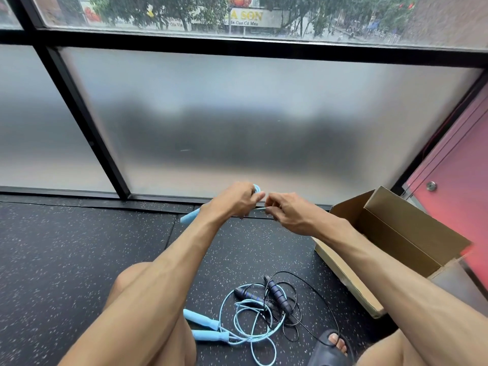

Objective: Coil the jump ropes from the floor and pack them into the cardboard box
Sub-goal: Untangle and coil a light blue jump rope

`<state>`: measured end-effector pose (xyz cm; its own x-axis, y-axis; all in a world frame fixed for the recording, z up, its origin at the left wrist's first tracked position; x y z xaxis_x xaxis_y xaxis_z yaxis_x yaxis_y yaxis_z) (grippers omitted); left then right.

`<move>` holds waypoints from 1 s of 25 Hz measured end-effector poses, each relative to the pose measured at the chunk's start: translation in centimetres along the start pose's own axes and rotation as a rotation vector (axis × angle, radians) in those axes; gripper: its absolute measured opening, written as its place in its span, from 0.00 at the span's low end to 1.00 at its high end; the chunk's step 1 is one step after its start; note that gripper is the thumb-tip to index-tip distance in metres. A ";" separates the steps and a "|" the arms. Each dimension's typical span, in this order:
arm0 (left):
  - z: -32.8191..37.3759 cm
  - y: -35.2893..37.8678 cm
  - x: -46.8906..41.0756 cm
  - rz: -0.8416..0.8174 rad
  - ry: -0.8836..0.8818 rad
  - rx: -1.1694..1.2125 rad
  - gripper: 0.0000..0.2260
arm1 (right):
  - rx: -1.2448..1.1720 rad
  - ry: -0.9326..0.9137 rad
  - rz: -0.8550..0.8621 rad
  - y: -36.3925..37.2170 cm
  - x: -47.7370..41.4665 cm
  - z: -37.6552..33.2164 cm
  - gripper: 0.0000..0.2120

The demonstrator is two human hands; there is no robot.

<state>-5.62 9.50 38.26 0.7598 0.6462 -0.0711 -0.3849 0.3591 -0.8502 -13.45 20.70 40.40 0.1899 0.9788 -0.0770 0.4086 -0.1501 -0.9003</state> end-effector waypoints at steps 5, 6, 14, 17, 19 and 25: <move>0.9 1.1 0.5 -0.188 -0.147 0.285 0.26 | 0.026 -0.038 0.107 -1.0 0.2 1.0 0.08; 1.2 0.9 0.5 -0.201 -0.183 0.377 0.25 | -0.027 -0.023 0.135 -1.2 0.2 1.2 0.10; 3.4 1.6 0.9 -0.346 -0.285 0.915 0.26 | -0.636 0.178 0.145 -1.4 1.6 3.2 0.13; 4.7 3.7 0.0 -0.345 -0.354 0.997 0.25 | -0.607 0.227 0.133 -1.6 2.6 5.3 0.16; 6.0 5.3 -0.7 -0.308 -0.394 1.053 0.21 | -0.599 0.294 0.147 -1.8 3.4 7.4 0.14; 11.2 11.3 -4.2 -0.353 -0.269 0.935 0.19 | -0.568 0.476 0.242 -3.6 6.8 15.9 0.07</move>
<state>-19.05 18.33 34.80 0.8104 0.4907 0.3203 -0.5035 0.8627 -0.0476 -27.82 30.10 36.36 0.6424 0.7636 0.0649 0.6774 -0.5261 -0.5142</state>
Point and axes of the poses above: each hand's wrist, its own x-axis away from the middle knuckle, its own y-axis out of the palm, z = x × y, the point moved 6 cm from there along -x, towards the middle knuckle, and after that the axes turned 9 degrees about z, right-handed, at the moved point
